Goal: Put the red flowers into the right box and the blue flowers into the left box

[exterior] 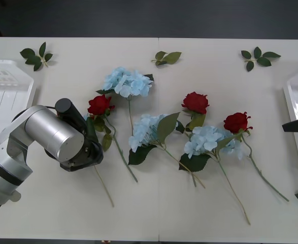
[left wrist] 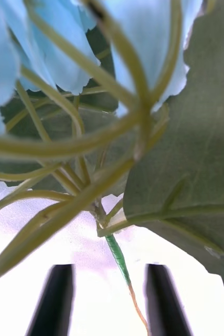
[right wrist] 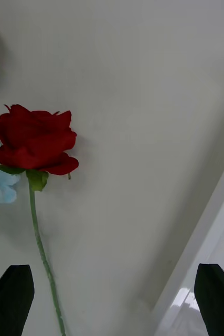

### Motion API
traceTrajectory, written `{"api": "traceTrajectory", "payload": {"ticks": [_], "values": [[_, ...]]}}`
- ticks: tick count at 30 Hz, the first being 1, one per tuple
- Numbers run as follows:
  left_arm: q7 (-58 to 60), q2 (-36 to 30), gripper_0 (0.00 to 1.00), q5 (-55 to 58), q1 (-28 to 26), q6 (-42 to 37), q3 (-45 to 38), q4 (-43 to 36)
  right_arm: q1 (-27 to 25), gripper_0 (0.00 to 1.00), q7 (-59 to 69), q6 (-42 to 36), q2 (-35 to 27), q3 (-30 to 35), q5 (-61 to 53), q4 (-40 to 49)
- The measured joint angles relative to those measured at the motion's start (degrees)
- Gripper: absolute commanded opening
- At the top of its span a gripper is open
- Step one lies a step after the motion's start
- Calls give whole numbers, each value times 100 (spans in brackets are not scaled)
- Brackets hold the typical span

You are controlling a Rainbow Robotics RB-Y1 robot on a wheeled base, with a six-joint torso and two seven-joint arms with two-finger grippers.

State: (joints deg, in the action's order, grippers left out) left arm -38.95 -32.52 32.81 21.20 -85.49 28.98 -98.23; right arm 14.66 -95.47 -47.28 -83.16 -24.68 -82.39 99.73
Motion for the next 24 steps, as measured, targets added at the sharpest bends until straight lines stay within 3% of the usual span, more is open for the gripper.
{"api": "traceTrajectory", "payload": {"ticks": [10,17,24], "values": [[0,0,0,-7,0,0,0,1,0,89,1398,-1515,1004,1,3114,953],[-3,-116,0,-152,0,-633,-61,-656,19,89,1741,-1798,1837,-86,3836,1030],[-390,-297,0,-209,0,-1730,-925,-1904,593,89,1819,-1552,2134,-1322,4577,654]]}}
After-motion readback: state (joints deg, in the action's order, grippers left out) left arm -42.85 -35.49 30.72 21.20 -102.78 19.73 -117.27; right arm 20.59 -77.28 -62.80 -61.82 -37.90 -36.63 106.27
